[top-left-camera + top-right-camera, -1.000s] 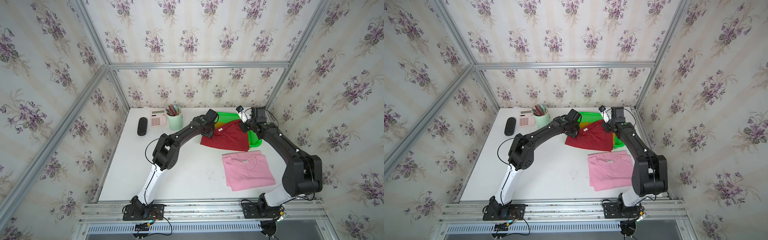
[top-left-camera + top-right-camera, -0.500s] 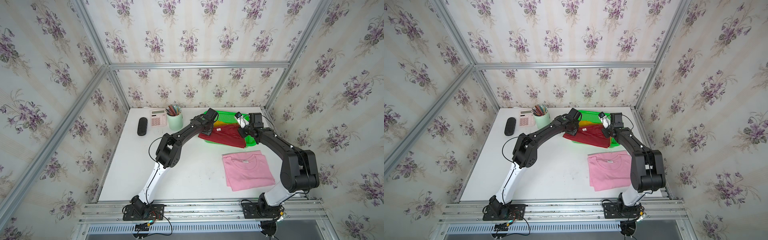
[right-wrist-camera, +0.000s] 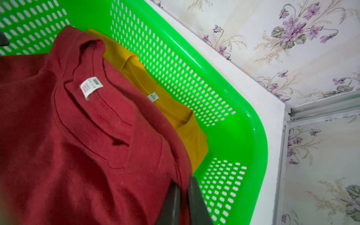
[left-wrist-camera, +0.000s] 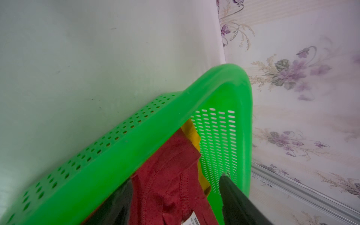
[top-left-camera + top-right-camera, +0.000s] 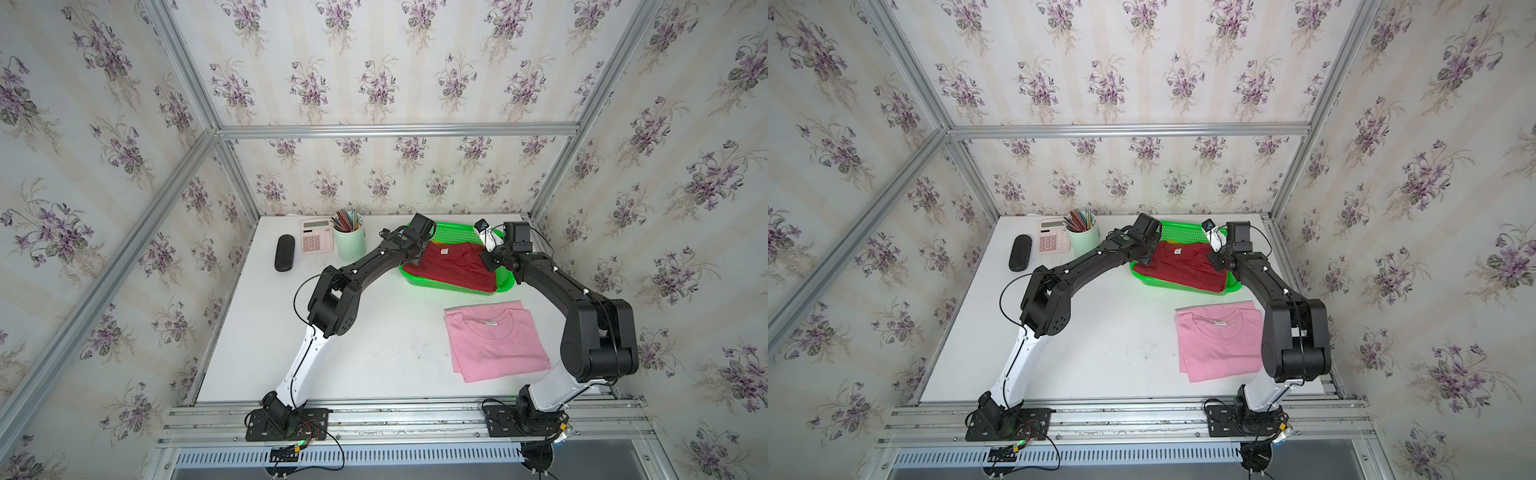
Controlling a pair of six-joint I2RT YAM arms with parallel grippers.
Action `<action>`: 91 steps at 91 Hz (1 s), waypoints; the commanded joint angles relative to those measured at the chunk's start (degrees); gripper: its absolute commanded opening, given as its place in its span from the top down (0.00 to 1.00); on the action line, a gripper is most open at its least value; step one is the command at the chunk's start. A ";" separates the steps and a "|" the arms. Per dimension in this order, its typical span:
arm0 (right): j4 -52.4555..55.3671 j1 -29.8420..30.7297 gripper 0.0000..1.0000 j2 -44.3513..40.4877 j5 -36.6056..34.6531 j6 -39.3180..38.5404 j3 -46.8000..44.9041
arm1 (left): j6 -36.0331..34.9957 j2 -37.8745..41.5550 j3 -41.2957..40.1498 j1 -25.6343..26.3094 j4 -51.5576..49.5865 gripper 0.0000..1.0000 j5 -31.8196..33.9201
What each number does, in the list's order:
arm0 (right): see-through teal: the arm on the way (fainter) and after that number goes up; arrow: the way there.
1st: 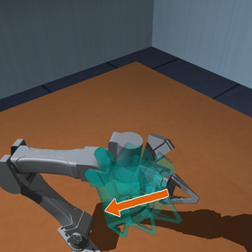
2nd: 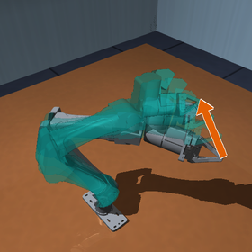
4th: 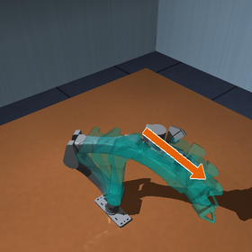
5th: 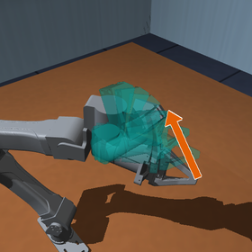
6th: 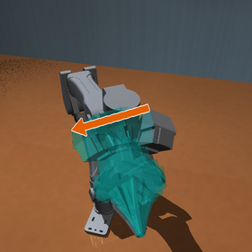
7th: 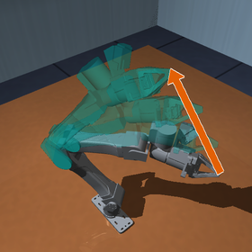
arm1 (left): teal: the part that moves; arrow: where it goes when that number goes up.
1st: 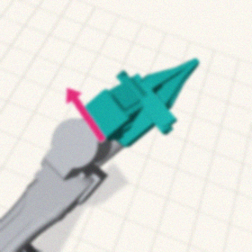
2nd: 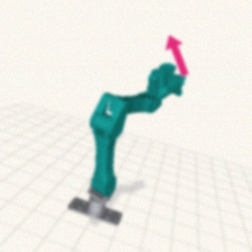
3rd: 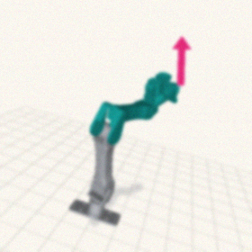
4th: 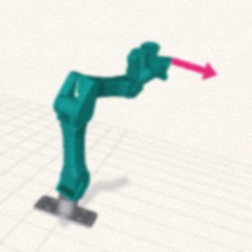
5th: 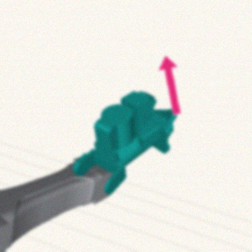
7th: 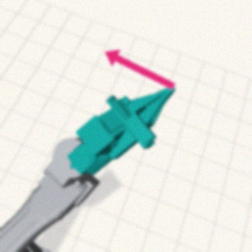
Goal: Put the folded t-shirts into the basket
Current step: Place the T-shirt in the bin.
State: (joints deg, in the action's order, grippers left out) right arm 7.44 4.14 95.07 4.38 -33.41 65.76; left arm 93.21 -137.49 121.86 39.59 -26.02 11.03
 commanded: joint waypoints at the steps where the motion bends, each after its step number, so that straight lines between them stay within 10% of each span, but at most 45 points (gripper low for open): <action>1: -2.31 -0.08 1.00 2.12 0.63 0.17 2.59 | -3.46 1.75 -1.23 -0.19 4.27 0.26 2.58; 43: -8.13 -3.71 1.00 5.06 3.98 9.99 0.70 | -26.83 15.15 -12.83 0.00 12.33 0.26 8.42; 91: -9.01 -6.60 0.57 -5.38 3.13 27.58 -4.09 | -73.51 20.11 -28.39 0.75 16.47 0.31 9.59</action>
State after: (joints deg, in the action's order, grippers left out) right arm -4.16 -2.37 91.26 10.74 -10.41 60.95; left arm 31.64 -118.19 95.92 40.40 -10.87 22.35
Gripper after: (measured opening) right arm 0.427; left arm 0.691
